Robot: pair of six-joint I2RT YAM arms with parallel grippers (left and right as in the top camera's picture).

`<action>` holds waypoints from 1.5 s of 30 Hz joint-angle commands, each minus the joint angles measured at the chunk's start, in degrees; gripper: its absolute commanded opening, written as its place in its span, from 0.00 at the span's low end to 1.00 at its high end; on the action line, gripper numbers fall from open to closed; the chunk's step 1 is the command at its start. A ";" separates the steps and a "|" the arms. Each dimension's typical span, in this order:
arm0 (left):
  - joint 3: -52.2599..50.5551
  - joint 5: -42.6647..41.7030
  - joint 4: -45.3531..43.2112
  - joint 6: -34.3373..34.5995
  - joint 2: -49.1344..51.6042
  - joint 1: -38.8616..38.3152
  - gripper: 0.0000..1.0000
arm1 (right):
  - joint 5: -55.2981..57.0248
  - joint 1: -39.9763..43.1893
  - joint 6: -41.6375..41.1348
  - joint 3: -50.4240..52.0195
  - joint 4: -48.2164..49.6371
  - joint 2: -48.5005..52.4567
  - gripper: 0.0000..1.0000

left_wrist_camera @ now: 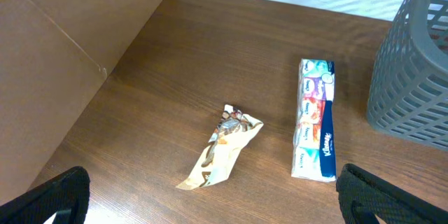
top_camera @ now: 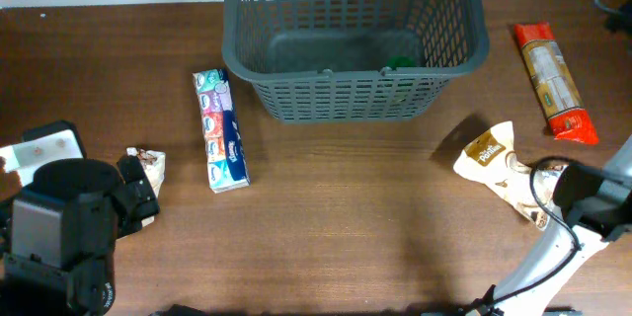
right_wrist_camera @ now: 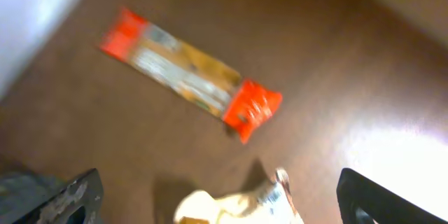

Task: Pack container
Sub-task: 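Withdraw the right gripper up and out of the basket, then move the right gripper toward the red-orange pasta package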

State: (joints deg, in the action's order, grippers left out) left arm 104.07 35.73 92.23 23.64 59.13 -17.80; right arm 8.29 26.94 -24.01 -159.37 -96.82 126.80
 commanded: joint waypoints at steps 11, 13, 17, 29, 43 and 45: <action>-0.22 -0.42 0.07 0.74 0.13 0.35 1.00 | -0.59 1.60 5.99 23.34 6.10 0.00 0.99; -0.22 -0.42 0.07 0.74 0.13 0.35 1.00 | -0.09 1.60 5.75 24.17 7.58 0.00 0.99; -0.22 -0.42 0.07 0.74 0.13 0.35 1.00 | 9.44 1.60 6.88 24.22 11.96 0.00 0.99; -0.22 -0.42 0.07 0.74 0.13 0.35 1.00 | -9.94 1.70 49.29 24.24 25.53 1.09 0.99; -0.22 -0.42 0.07 0.74 0.13 0.35 0.99 | -3.91 1.62 50.99 26.34 29.66 6.86 0.99; -0.22 -0.44 0.07 0.74 0.13 0.35 1.00 | -3.72 1.51 50.99 26.34 29.38 8.61 0.99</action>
State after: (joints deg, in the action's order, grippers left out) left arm 104.07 35.73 92.27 23.64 59.16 -17.80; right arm 3.62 28.51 25.96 -134.19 -67.18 131.28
